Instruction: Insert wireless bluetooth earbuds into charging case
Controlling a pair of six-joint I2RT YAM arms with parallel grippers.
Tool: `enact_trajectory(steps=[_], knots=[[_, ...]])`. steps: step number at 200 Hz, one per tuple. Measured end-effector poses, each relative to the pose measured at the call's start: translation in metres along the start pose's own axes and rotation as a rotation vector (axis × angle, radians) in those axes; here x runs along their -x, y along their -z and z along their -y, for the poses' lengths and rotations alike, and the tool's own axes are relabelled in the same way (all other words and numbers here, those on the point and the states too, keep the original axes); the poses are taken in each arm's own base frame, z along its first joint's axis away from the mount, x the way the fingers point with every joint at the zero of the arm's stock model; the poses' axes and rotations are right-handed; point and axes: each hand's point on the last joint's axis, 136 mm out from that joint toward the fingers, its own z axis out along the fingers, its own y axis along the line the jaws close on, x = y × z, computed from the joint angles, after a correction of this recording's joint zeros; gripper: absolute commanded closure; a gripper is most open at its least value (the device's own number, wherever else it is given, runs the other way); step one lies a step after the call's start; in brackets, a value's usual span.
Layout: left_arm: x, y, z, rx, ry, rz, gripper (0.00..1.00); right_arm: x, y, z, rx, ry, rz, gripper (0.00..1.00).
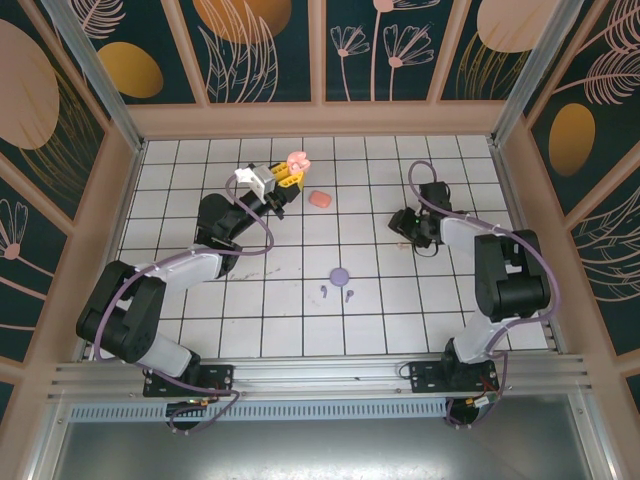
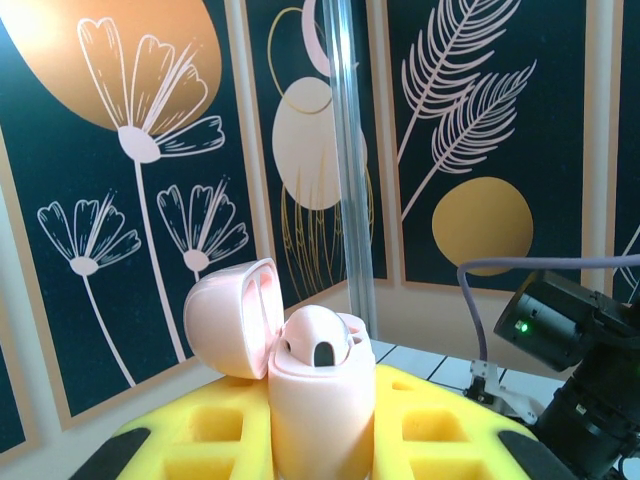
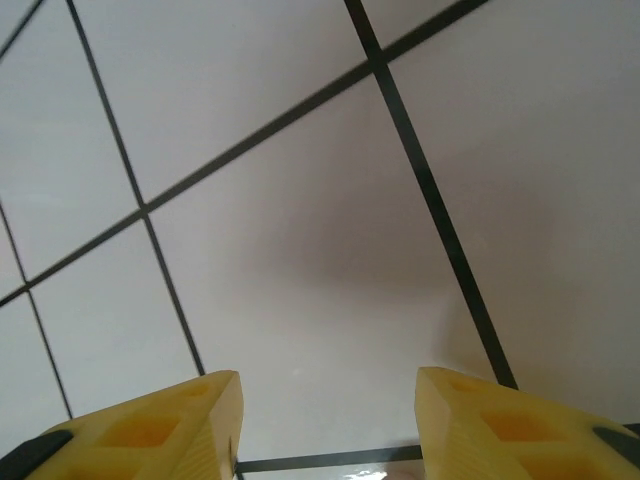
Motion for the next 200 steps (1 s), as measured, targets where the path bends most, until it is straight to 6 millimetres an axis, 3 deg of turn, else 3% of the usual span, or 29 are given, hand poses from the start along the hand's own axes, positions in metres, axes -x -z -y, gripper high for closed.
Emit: enact_trajectory(steps=[28, 55, 132, 169, 200], knots=[[0.004, 0.001, 0.001, 0.0, -0.004, 0.008, 1.0, -0.002, -0.001, 0.001, -0.001, 0.009, -0.004, 0.51], [0.005, 0.001, 0.001, -0.001, -0.005, 0.01, 1.0, -0.017, -0.004, 0.009, -0.005, 0.004, -0.04, 0.51], [0.005, 0.001, 0.001, 0.0, 0.002, 0.01, 1.0, -0.05, 0.008, -0.022, 0.066, 0.033, -0.107, 0.51], [0.005, 0.001, 0.001, -0.001, 0.002, 0.01, 1.0, -0.036, 0.018, -0.025, -0.029, 0.065, -0.052, 0.5], [0.006, 0.001, 0.001, -0.001, 0.001, 0.011, 1.0, -0.028, 0.021, -0.044, -0.078, 0.197, -0.018, 0.5]])
